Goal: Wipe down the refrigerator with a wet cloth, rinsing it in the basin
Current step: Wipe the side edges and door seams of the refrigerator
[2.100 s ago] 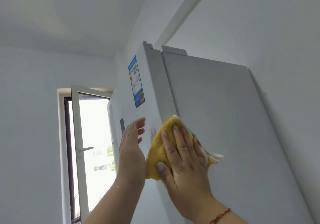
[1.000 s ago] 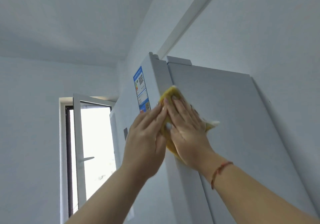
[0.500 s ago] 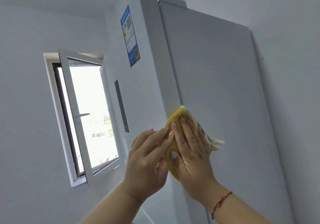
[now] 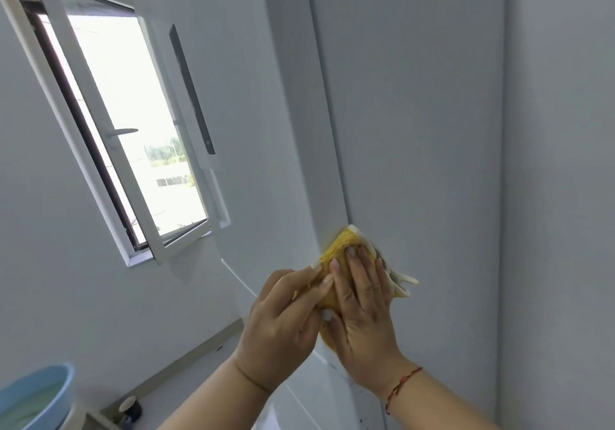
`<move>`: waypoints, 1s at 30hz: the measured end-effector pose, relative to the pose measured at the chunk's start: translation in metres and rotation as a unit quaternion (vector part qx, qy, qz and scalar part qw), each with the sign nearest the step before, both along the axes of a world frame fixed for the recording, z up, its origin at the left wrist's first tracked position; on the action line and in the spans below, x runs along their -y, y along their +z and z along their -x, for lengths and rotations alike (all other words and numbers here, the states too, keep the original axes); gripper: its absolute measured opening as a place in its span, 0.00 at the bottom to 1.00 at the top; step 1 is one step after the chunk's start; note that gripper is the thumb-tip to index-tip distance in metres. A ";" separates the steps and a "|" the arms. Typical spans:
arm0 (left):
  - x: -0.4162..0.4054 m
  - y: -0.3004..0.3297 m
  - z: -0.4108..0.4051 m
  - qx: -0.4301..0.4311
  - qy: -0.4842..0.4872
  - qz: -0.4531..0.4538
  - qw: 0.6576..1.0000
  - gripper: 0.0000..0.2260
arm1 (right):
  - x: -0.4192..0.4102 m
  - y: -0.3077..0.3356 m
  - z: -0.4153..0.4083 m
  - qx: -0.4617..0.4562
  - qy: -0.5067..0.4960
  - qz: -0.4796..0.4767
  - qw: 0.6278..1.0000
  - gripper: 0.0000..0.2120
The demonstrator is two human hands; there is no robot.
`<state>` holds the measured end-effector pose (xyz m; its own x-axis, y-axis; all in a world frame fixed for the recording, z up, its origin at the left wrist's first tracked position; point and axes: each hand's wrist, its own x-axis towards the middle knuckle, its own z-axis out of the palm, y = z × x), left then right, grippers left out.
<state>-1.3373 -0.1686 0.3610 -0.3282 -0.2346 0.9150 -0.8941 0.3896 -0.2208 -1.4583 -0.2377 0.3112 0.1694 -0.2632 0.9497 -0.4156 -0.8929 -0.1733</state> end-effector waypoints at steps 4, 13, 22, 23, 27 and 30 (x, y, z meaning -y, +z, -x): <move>-0.006 -0.032 -0.001 -0.010 0.001 -0.035 0.999 0.13 | -0.004 -0.038 -0.003 0.004 -0.013 -0.016 1.000 0.28; -0.017 -0.092 0.004 -0.025 -0.006 -0.112 0.993 0.06 | -0.017 -0.120 -0.003 -0.006 -0.024 -0.073 0.997 0.31; -0.028 -0.132 0.010 0.002 0.051 -0.197 0.979 0.15 | -0.036 -0.175 -0.001 -0.026 0.010 -0.192 0.981 0.31; -0.029 -0.134 0.012 -0.006 0.054 -0.202 0.978 0.17 | -0.038 -0.177 -0.001 -0.023 0.016 -0.209 0.978 0.30; -0.033 -0.139 0.011 -0.049 0.029 -0.253 0.966 0.05 | -0.046 -0.174 0.002 -0.001 0.027 -0.258 0.966 0.28; -0.042 -0.135 0.012 -0.075 0.014 -0.279 0.957 0.10 | -0.055 -0.169 0.010 -0.027 0.010 -0.247 0.969 0.36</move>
